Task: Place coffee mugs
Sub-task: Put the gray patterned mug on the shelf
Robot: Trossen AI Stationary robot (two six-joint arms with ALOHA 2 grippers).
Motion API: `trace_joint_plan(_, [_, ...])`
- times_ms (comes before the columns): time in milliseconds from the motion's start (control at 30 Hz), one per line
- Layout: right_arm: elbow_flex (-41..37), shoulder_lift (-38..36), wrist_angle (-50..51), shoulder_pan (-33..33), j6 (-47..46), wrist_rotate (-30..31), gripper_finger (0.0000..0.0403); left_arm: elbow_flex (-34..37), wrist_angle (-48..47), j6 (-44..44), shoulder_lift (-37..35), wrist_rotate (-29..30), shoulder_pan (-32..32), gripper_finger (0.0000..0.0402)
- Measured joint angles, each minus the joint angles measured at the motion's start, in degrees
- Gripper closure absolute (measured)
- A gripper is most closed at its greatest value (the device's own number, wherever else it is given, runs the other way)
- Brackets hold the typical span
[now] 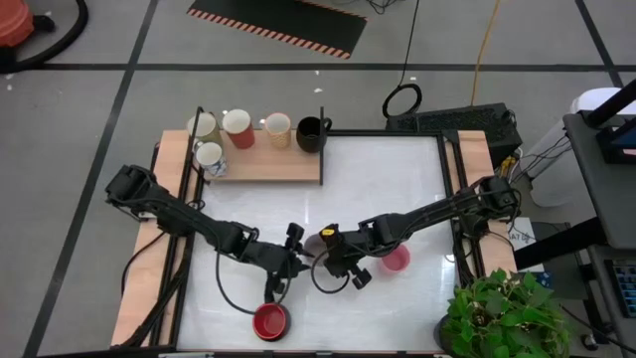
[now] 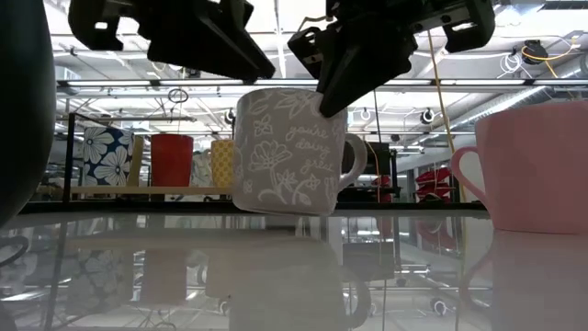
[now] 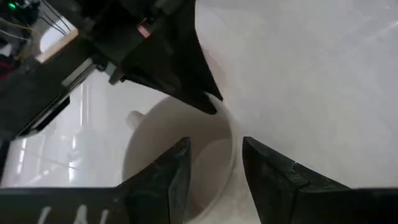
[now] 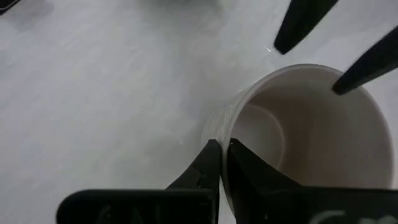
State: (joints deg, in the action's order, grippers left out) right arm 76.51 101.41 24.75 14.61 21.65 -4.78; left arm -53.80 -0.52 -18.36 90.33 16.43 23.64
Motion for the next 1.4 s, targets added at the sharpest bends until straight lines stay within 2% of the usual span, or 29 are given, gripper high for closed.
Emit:
trace_joint_plan(333, [0.0,0.0,0.5,0.0,0.0,0.0,0.0399,0.0,0.2,-1.3,5.1,1.3,-0.7,0.0254])
trace_joint_plan(600, [0.0,0.0,1.0,-0.1,0.1,0.4,0.0399,0.0,-0.3,-1.3,6.0,1.7,-2.2,0.0257])
trace_joint_plan(700, [0.0,0.0,0.8,-0.3,0.1,0.2,0.0399,0.0,-0.2,-2.2,6.0,1.0,-2.2,0.0283])
trace_joint_plan(933, [0.1,-0.1,-1.1,-0.7,1.2,0.0,0.0397,0.0,0.0,-4.3,6.1,-3.0,-2.3,0.0376])
trace_joint_plan(1133, [0.0,-0.1,-5.2,-0.8,-0.2,3.6,0.0369,0.1,-0.4,-3.4,6.1,-1.8,-2.4,0.0386])
trace_joint_plan(1400, [0.1,-1.1,-10.1,0.0,-2.2,14.0,0.0308,0.1,0.1,-2.2,6.1,1.8,-2.3,0.0386])
